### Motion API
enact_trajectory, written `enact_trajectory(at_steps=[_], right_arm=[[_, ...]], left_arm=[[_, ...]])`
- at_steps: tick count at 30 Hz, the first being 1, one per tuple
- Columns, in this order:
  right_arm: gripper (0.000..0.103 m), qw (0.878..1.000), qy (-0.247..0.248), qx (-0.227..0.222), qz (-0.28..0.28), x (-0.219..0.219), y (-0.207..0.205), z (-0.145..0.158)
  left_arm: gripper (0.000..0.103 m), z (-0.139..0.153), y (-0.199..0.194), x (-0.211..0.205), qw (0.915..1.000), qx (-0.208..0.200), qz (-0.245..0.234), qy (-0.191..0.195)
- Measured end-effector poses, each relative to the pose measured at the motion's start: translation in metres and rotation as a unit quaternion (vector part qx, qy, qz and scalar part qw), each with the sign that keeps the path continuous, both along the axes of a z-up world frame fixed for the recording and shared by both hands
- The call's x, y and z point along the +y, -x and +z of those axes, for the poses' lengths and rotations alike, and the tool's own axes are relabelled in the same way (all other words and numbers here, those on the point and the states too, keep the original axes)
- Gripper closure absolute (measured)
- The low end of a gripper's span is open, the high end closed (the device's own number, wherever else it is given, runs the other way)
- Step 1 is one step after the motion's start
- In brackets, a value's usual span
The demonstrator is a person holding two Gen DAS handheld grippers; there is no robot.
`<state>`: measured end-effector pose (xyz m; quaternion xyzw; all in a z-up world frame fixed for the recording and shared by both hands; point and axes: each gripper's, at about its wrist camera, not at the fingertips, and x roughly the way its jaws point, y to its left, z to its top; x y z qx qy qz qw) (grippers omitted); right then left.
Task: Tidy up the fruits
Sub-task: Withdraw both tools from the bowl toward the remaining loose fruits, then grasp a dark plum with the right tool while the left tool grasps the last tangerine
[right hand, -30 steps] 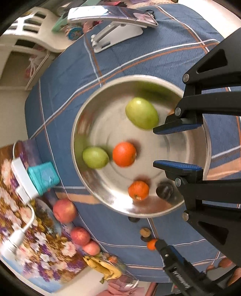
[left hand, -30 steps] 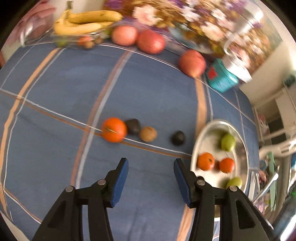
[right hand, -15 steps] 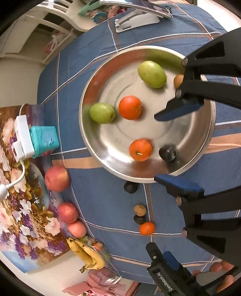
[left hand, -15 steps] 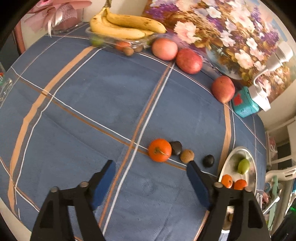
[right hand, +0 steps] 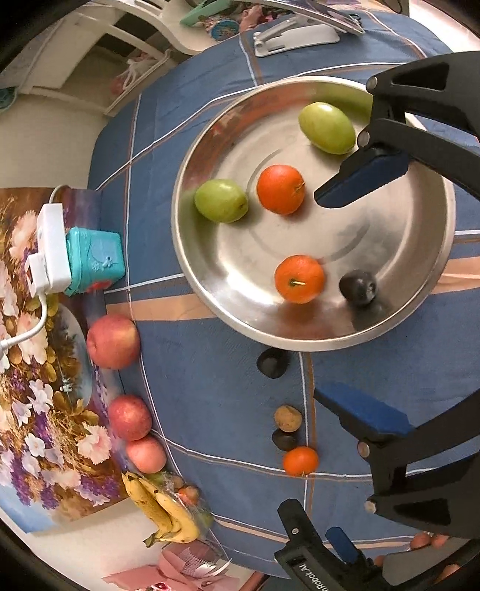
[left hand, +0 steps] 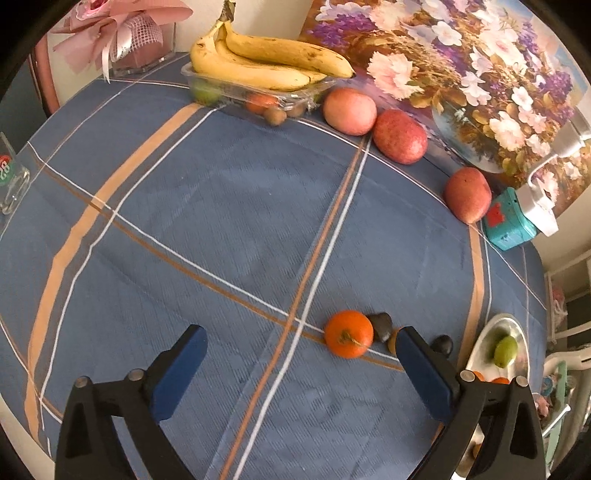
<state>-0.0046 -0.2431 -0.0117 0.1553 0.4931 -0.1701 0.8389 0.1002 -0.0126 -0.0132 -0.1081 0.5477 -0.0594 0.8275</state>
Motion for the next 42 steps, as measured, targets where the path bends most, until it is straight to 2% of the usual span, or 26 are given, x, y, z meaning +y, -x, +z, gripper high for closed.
enact_trajectory(at_steps=[5,11,13,19,24,25,26,27,28,30,32,39,42], right_arm=[[0.007,1.0,0.011,-0.014,0.001,0.002,-0.009,0.001],[0.007,0.999,0.024,-0.025,0.017,0.01,-0.026,0.005],[0.007,0.999,0.035,-0.029,0.021,0.014,-0.031,0.008],[0.007,0.998,0.018,-0.039,0.039,0.022,-0.048,0.008],[0.009,0.998,0.012,-0.035,0.049,0.024,-0.06,0.001],[0.013,0.998,0.011,-0.036,0.051,0.025,-0.061,0.001],[0.025,0.998,0.009,-0.037,0.056,0.026,-0.064,-0.001],[0.031,0.997,0.01,-0.037,0.06,0.026,-0.066,-0.001],[0.036,0.997,0.011,-0.036,0.063,0.028,-0.068,-0.002],[0.037,0.997,0.013,-0.029,0.071,0.03,-0.073,-0.005],[0.049,0.997,0.01,-0.023,0.078,0.033,-0.076,-0.009],[0.058,0.996,0.019,0.001,0.083,0.036,-0.083,-0.018],[0.059,0.996,0.025,0.009,0.085,0.038,-0.084,-0.021]], left_arm=[[0.0,0.001,-0.009,-0.001,0.9999,-0.014,0.004,-0.007],[0.0,0.0,-0.018,-0.006,0.9996,-0.027,0.002,0.004],[0.0,-0.002,-0.02,-0.008,0.9997,-0.024,-0.002,0.008],[0.0,-0.006,-0.025,-0.014,0.9993,-0.016,-0.029,0.017],[0.0,-0.01,-0.028,-0.014,0.9992,-0.008,-0.029,0.028],[0.0,-0.011,-0.028,-0.015,0.9992,-0.005,-0.029,0.026],[0.001,-0.013,-0.029,-0.016,0.9992,-0.002,-0.032,0.026],[0.001,-0.015,-0.029,-0.017,0.999,0.003,-0.034,0.028],[0.001,-0.017,-0.029,-0.018,0.9989,0.007,-0.036,0.029],[0.004,-0.021,-0.03,-0.02,0.9985,0.015,-0.04,0.034],[0.011,-0.025,-0.03,-0.021,0.998,0.024,-0.041,0.041],[0.022,-0.036,-0.029,-0.027,0.9948,0.052,-0.051,0.071],[0.03,-0.039,-0.028,-0.026,0.9939,0.059,-0.051,0.077]])
